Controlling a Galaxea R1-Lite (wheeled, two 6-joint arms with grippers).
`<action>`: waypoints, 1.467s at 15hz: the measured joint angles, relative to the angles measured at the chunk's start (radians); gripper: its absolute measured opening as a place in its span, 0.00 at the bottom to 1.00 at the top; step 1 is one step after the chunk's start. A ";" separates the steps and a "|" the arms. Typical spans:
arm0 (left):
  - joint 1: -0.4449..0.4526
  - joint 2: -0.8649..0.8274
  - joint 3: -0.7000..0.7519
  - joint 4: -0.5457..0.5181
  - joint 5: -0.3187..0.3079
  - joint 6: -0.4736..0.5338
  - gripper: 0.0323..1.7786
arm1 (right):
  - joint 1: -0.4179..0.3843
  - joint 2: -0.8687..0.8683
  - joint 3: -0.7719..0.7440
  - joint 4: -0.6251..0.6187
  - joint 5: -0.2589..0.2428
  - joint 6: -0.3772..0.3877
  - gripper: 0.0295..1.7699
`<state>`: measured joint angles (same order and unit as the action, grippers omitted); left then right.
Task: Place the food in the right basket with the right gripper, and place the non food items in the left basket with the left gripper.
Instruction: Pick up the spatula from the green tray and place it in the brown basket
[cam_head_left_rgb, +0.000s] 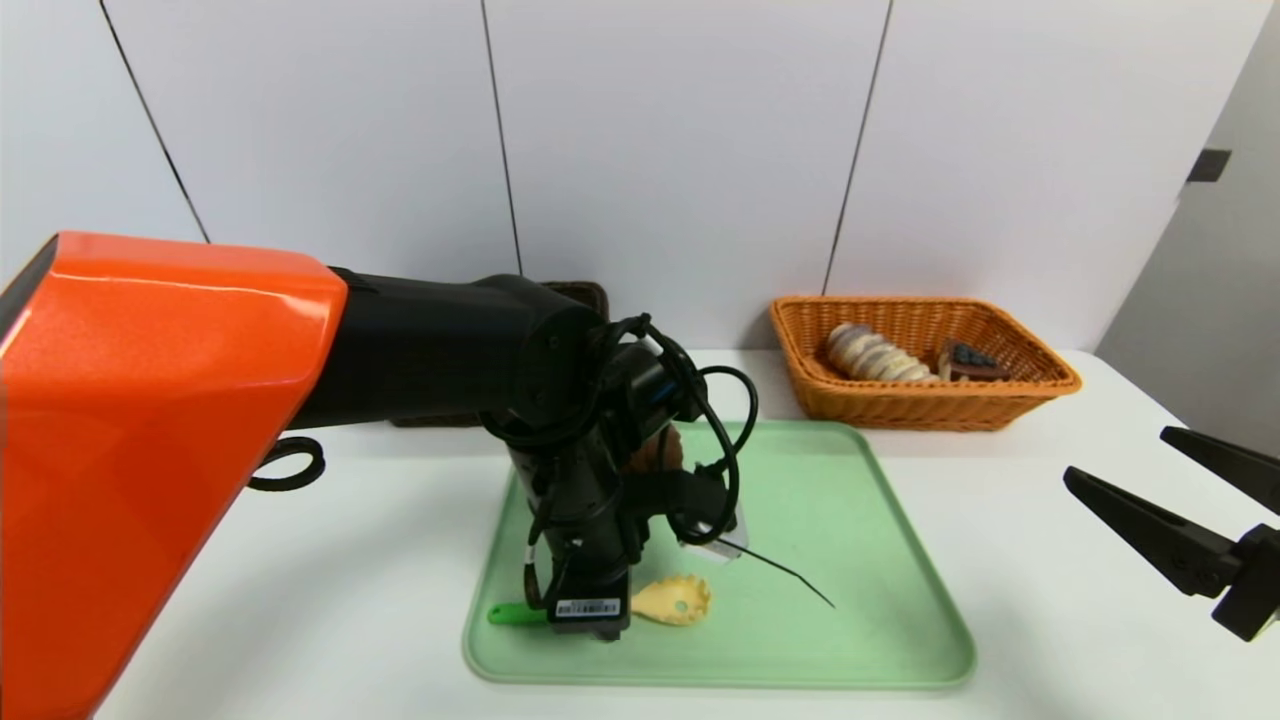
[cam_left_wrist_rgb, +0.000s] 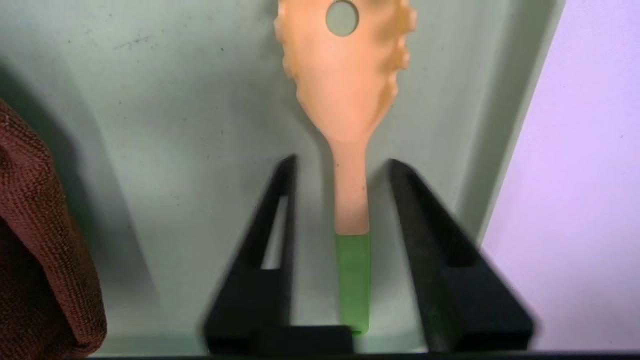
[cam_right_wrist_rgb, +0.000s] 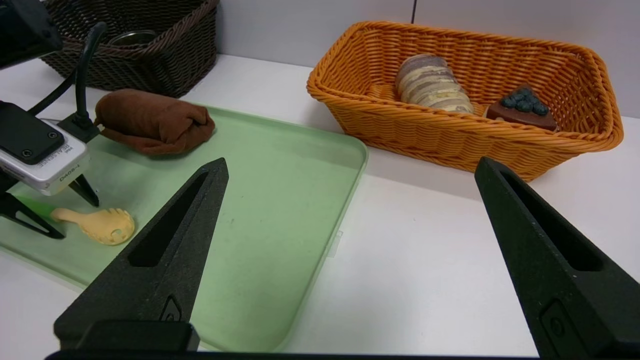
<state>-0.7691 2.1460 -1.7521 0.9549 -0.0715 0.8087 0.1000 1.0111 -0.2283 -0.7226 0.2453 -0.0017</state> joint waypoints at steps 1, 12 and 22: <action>0.001 0.000 0.000 -0.001 0.001 0.000 0.01 | -0.001 0.000 0.001 0.000 0.000 0.000 0.96; 0.008 -0.025 -0.126 -0.006 -0.002 -0.010 0.01 | -0.001 -0.001 0.006 0.000 -0.001 -0.001 0.96; 0.177 -0.152 -0.229 -0.527 0.004 -0.526 0.01 | -0.001 -0.003 0.005 -0.003 0.003 -0.012 0.96</action>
<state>-0.5921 1.9936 -1.9811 0.4277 -0.0672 0.2832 0.0989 1.0077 -0.2236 -0.7253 0.2487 -0.0134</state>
